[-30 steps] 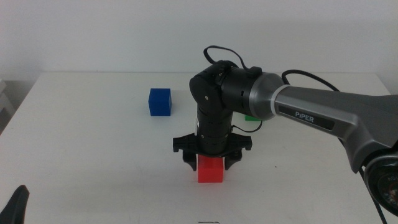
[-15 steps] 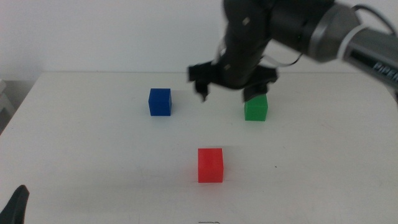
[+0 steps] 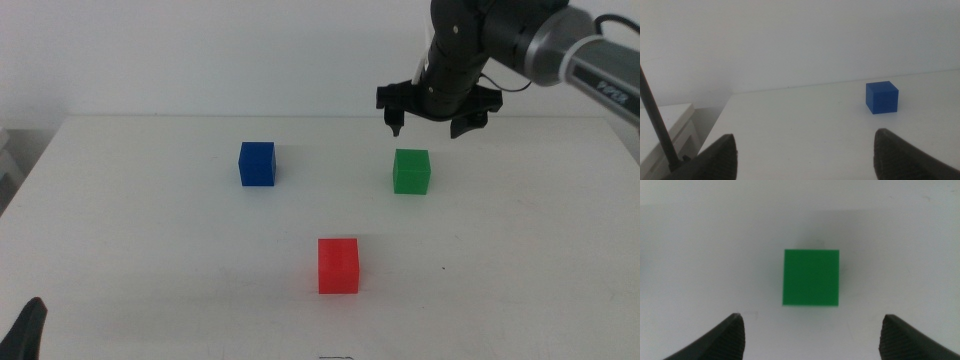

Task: Stack red cubes first, then green, then blue cubes in a specific spot.

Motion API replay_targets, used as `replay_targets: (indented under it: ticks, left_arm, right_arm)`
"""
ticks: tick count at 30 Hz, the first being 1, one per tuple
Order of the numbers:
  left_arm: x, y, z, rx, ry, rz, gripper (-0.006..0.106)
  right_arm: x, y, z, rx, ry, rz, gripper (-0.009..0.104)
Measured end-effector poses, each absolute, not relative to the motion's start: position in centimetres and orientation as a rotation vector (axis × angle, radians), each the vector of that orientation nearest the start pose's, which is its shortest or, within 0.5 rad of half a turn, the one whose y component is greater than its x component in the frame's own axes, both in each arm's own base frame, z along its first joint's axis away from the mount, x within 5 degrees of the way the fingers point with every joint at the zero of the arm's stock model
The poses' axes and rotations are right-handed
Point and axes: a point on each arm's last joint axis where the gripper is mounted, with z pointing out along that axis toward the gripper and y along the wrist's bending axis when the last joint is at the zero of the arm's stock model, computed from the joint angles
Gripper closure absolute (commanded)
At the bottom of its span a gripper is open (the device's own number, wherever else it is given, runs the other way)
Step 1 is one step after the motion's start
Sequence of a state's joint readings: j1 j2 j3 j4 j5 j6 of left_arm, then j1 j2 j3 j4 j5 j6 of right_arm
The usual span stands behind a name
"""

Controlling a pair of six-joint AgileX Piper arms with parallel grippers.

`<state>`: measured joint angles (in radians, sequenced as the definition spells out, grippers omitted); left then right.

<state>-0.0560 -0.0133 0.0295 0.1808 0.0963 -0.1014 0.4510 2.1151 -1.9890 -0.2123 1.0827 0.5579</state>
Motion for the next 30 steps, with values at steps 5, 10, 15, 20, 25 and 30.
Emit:
replay_targets:
  ticks: [5,10,15,20,25,30]
  left_arm:
    - [5.7,-0.2,19.5,0.094,1.592,0.031,0.007]
    - [5.7,-0.2,19.5,0.094,1.592,0.031,0.007]
    - [5.7,-0.2,19.5,0.094,1.592,0.031,0.007]
    - [5.7,-0.2,19.5,0.094,1.592,0.031,0.007]
    - [5.7,-0.2,19.5,0.094,1.592,0.031,0.007]
    - [5.7,-0.2,19.5,0.094,1.592,0.031,0.007]
  right_arm:
    - [45.0,18.8,25.1,0.065,2.663,0.035,0.007]
    - [46.1,19.3,22.7,0.049,2.675,0.030,0.007]
    - [46.6,19.6,20.8,0.040,2.687,0.025,0.007]
    - [47.0,19.6,19.7,0.040,2.696,0.017,0.007]
    - [47.3,19.5,18.7,0.040,2.704,0.008,0.010]
    - [47.4,19.5,17.8,0.042,2.715,0.001,0.024]
